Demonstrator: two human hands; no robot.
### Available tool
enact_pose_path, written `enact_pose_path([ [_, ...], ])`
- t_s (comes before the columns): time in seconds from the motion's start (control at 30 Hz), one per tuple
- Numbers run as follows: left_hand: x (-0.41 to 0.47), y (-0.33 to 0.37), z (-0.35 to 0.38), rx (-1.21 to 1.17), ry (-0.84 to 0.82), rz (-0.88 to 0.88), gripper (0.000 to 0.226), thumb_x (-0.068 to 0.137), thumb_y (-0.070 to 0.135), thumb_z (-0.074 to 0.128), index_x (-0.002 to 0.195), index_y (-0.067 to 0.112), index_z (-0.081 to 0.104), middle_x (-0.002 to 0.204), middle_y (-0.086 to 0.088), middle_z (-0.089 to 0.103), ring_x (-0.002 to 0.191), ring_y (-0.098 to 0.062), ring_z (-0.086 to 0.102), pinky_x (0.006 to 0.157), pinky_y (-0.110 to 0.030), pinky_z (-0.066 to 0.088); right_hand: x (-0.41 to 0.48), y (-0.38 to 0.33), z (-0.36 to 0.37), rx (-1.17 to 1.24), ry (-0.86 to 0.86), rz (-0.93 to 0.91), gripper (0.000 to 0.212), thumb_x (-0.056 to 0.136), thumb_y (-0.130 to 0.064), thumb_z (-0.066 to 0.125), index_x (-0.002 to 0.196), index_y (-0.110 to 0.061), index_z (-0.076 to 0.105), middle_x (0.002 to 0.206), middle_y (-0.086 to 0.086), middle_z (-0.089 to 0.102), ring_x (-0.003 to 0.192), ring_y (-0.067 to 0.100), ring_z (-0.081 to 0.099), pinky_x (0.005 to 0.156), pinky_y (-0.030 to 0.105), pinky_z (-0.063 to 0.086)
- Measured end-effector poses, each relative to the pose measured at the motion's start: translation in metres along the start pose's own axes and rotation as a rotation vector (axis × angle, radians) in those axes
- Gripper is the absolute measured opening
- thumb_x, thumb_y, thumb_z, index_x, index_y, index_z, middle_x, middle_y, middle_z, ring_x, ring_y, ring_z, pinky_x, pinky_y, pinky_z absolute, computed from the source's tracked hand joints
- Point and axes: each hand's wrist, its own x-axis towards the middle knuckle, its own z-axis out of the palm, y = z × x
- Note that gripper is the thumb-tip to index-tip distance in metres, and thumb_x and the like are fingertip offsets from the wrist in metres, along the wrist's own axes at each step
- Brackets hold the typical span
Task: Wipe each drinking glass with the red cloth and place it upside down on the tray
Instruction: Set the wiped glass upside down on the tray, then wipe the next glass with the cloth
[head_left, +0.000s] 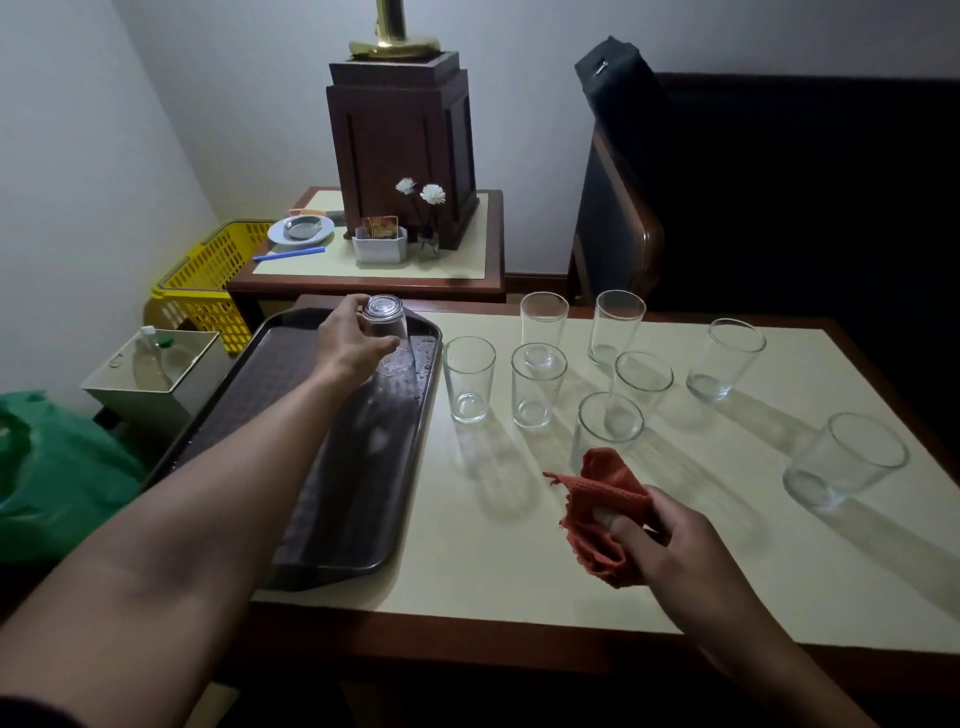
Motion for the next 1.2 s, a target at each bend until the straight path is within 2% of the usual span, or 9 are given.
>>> enact_pose_path([
  [0.17, 0.016, 0.002, 0.007, 0.004, 0.004, -0.004, 0.079, 0.077, 0.022, 0.092, 0.146, 0.018, 0.054, 0.126, -0.008, 0.072, 0.114, -0.021, 0.067, 0.094, -0.026, 0.046, 0.004, -0.004, -0.002, 0.012, -0.023, 0.023, 0.014, 0.101, -0.02, 0.068, 0.112, -0.024, 0.077, 0.096, 0.0, 0.083, 0.09, 0.019, 0.081, 0.081, 0.038, 0.064],
  [0.3, 0.002, -0.005, 0.007, -0.088, 0.025, -0.085, 0.092, 0.076, 0.021, 0.09, 0.154, 0.021, 0.04, 0.142, -0.013, 0.057, 0.123, -0.027, 0.061, 0.107, -0.046, 0.051, 0.004, -0.001, -0.001, -0.003, -0.028, 0.044, 0.014, 0.102, -0.019, 0.067, 0.111, -0.024, 0.076, 0.094, 0.001, 0.083, 0.087, 0.018, 0.081, 0.079, 0.037, 0.063],
  [0.43, -0.056, -0.001, 0.011, -0.122, 0.062, 0.083, 0.063, 0.077, 0.006, 0.075, 0.135, 0.017, 0.053, 0.13, -0.014, 0.051, 0.102, -0.012, 0.055, 0.09, -0.023, 0.05, 0.002, 0.003, -0.007, -0.025, -0.057, 0.082, 0.02, 0.107, -0.019, 0.057, 0.112, -0.023, 0.075, 0.096, 0.001, 0.083, 0.086, 0.02, 0.08, 0.078, 0.039, 0.059],
  [0.53, -0.093, -0.001, 0.023, -0.13, -0.076, 0.175, 0.07, 0.07, 0.013, 0.079, 0.135, 0.019, 0.052, 0.125, -0.007, 0.055, 0.11, -0.018, 0.057, 0.094, -0.029, 0.052, 0.0, 0.009, -0.013, -0.03, -0.053, 0.098, 0.023, 0.108, -0.019, 0.054, 0.112, -0.023, 0.076, 0.098, 0.004, 0.083, 0.09, 0.024, 0.08, 0.089, 0.051, 0.061],
  [0.67, -0.107, 0.005, 0.052, -0.316, -0.323, 0.032, 0.091, 0.063, 0.037, 0.095, 0.138, 0.027, 0.046, 0.13, -0.004, 0.058, 0.122, -0.021, 0.059, 0.106, -0.036, 0.05, -0.009, 0.009, -0.018, -0.043, -0.066, 0.032, 0.016, 0.105, -0.025, 0.063, 0.113, -0.028, 0.077, 0.099, 0.003, 0.083, 0.09, 0.026, 0.079, 0.092, 0.057, 0.061],
  [0.77, -0.1, 0.013, 0.072, -0.293, -0.292, 0.014, 0.087, 0.062, 0.044, 0.097, 0.132, 0.028, 0.049, 0.128, 0.001, 0.06, 0.119, -0.022, 0.061, 0.103, -0.042, 0.053, -0.017, 0.005, -0.023, -0.001, -0.03, -0.015, 0.02, 0.097, -0.031, 0.075, 0.117, -0.032, 0.071, 0.104, 0.001, 0.082, 0.092, 0.025, 0.08, 0.09, 0.059, 0.062],
  [0.9, -0.091, 0.018, 0.085, -0.336, -0.191, -0.06, 0.066, 0.072, 0.028, 0.095, 0.126, 0.017, 0.06, 0.128, -0.011, 0.066, 0.12, -0.026, 0.064, 0.09, -0.028, 0.052, -0.027, 0.001, -0.033, 0.022, 0.001, -0.037, 0.047, 0.078, -0.057, 0.076, 0.118, -0.032, 0.067, 0.107, 0.0, 0.081, 0.096, 0.02, 0.08, 0.089, 0.053, 0.064],
  [1.1, -0.142, 0.036, 0.051, -0.441, -0.115, -0.027, 0.047, 0.075, 0.027, 0.093, 0.112, 0.016, 0.065, 0.108, -0.006, 0.071, 0.105, -0.026, 0.07, 0.079, -0.034, 0.057, -0.033, -0.002, -0.041, 0.094, 0.087, -0.083, 0.016, 0.103, -0.023, 0.068, 0.114, -0.033, 0.07, 0.092, 0.008, 0.079, 0.074, 0.025, 0.073, 0.061, 0.039, 0.056],
  [1.2, -0.185, 0.052, 0.014, -0.555, -0.28, -0.009, 0.047, 0.079, 0.035, 0.09, 0.12, 0.029, 0.067, 0.114, -0.01, 0.07, 0.101, -0.026, 0.072, 0.082, -0.04, 0.062, -0.037, -0.01, -0.043, 0.112, 0.111, -0.11, 0.02, 0.104, -0.019, 0.066, 0.113, -0.035, 0.074, 0.096, 0.006, 0.08, 0.081, 0.024, 0.076, 0.062, 0.035, 0.059],
])
